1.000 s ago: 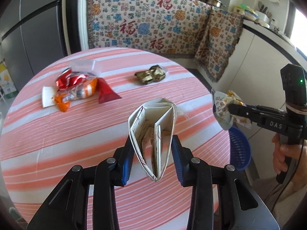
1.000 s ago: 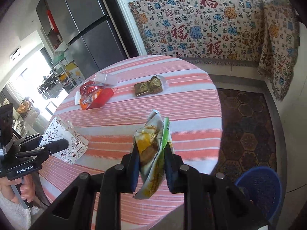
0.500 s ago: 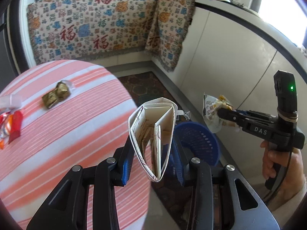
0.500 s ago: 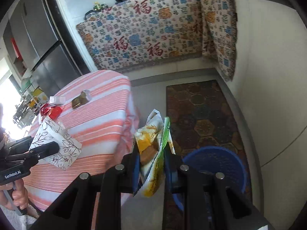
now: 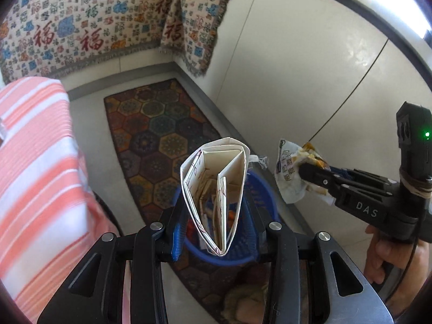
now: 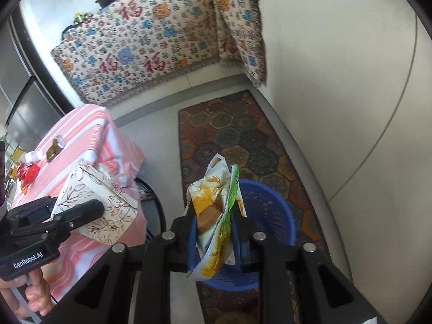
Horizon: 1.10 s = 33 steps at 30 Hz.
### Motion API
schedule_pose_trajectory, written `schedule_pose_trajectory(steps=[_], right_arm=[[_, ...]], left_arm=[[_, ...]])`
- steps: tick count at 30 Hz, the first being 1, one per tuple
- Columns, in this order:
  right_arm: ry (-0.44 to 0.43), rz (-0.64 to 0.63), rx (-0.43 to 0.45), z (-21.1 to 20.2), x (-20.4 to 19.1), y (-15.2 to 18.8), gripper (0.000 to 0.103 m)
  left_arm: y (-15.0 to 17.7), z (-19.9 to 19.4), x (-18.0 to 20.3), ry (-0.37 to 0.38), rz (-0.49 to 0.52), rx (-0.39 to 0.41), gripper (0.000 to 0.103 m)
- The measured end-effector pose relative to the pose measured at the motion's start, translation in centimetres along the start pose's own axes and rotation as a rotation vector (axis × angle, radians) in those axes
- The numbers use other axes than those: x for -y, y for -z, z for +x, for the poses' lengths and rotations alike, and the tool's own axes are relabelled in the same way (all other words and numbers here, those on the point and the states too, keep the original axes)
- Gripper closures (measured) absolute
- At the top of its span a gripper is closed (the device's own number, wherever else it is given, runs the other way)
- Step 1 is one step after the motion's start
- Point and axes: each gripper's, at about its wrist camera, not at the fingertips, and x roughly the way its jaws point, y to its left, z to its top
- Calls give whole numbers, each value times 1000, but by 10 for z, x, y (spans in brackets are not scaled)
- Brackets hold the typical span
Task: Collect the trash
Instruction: 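Carry the paper cup and wrapper to the blue wastebasket and release both, then return both tools over the table toward the remaining trash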
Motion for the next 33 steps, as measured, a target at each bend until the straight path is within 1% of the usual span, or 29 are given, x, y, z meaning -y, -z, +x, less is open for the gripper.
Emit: schedule_pose_trajectory(steps=[7,13,16,17,19,20,21,22,23,26,28,30,33], right_arm=[[46,45,-26,8,23,1,81],[47,72,-35,13,36,-1,81],[39,84,-40,15,42,-2,80],[34,86,-42,16,43,-2,78],[31,96,-44,17,47,-3,78],[27,100,-46,18,47,-4,77],[25,107,-47,18,49,-4,74],[19,116,-42,17,50,-5,66],[12,121,-31,15,50,-6,61],[2,116,-5,8,49,-9,60],[-7,116,17,2,47,-12,60],[-7,105,38,-3,43,-16,60],[20,70,68,-11,32,-23,60]], left_arm=[[-5,27,12,4,-1,-37,65],[-7,42,23,-2,20,-52,65],[-5,47,26,-1,31,-56,62],[-6,50,27,1,34,-60,60],[-6,59,28,14,33,-71,41],[-8,61,28,14,28,-70,26],[-8,62,27,16,24,-59,24],[-8,61,28,20,24,-53,24],[-9,62,28,24,25,-52,24],[-8,55,28,14,22,-38,24],[-6,44,28,7,17,-19,24],[-2,25,25,3,15,5,24],[8,-8,14,-23,13,39,22]])
